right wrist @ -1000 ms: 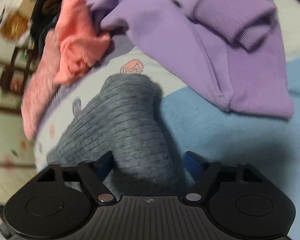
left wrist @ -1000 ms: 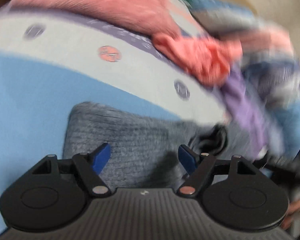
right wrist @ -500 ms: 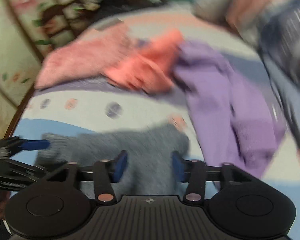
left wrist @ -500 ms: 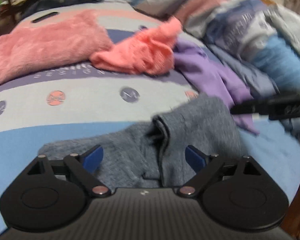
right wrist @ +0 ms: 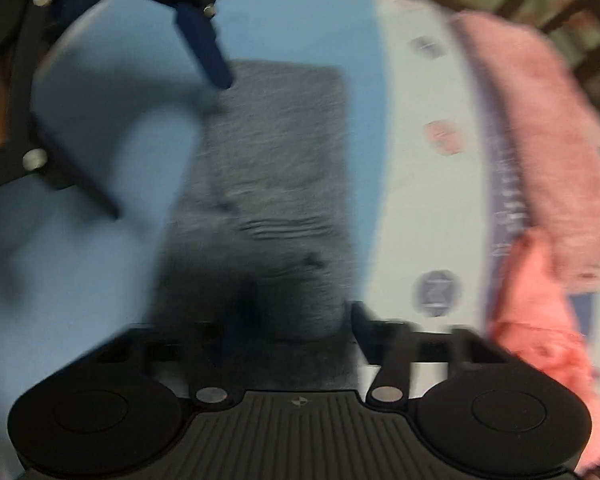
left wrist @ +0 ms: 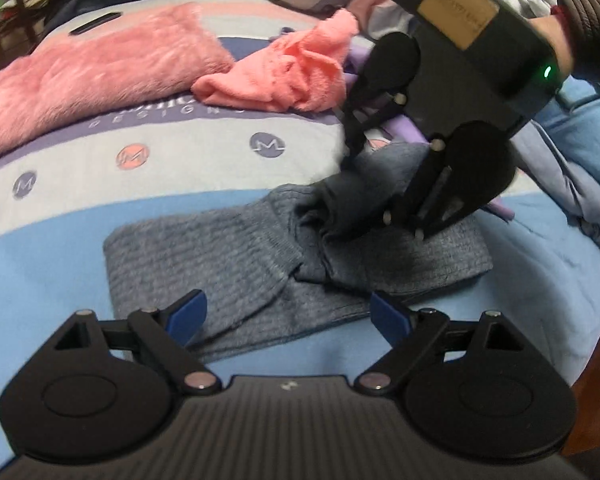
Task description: Fold clothes
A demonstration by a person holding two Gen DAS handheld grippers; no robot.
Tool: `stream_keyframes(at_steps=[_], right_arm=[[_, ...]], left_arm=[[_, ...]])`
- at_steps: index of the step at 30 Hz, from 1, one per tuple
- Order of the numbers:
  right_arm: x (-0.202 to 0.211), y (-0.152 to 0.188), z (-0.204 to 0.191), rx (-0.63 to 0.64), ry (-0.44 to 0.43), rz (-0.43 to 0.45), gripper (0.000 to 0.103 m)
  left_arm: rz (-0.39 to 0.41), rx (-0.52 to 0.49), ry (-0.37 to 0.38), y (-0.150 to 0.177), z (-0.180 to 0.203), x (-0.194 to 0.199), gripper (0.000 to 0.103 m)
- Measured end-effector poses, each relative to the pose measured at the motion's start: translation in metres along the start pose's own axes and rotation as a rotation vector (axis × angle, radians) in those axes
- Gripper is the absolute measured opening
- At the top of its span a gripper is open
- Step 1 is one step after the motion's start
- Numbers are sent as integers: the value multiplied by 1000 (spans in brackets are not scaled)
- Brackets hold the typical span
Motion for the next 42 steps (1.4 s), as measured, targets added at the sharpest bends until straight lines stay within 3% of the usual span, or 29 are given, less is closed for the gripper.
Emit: stream_keyframes(at_steps=[4,10,12,14,16,18,22,24,26,29,31,33,36,37,39,42], right_arm=[[36,15,-11,77,-109,-16,24],[77,47,-22,259,-199,-153,24],[82,52,-16,265,-199,-171,24],[80,49,-15,263,-201,-163,24],[77,46,-14,260,-204,-150,24],[70,39,-14,260,-207,-135,24],[37,16,-9,202,-206,-117,26],[13,5,0,118,-153,-102,35],[-3,-1,5,45,-67,-75,52],[0,-5,12,-115,74,4,59],[20,-1,23,-320,153,81,62],[42,18,37,-647,208,151,68],[64,62,34,-1070,262,190,70],[68,69,28,-1135,281,190,70],[70,73,11,-1180,319,182,70],[68,53,-15,-1096,405,170,70]], left_arm=[[37,35,29,-1,4,2,91],[115,-53,68,-28,29,-9,91],[161,10,113,-39,28,-11,91],[222,147,185,-48,17,-10,94],[214,227,150,-49,5,-20,95],[161,222,90,-47,-2,-31,95],[134,206,62,-42,-5,-28,95],[133,207,44,-37,-6,-23,95],[131,213,26,-31,-9,-18,95],[128,222,-2,-21,-12,-10,95],[125,228,-20,-14,-14,-5,95],[123,235,-39,-8,-16,0,95],[103,225,-46,-1,-15,-1,95],[95,219,-46,0,-14,-2,95],[91,204,-40,1,-10,-3,95],[78,185,-31,-2,-7,-6,95]])
Point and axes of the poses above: each gripper's, at about its wrist camera, not at the fingertips, and x roughly against the way its jaws point, z to its right, y to its underside, the point moved 8 cm from there along -x, roughly the way its jaws point, and after that the axes turned 10 degrees about y, right-handed, at the moved point
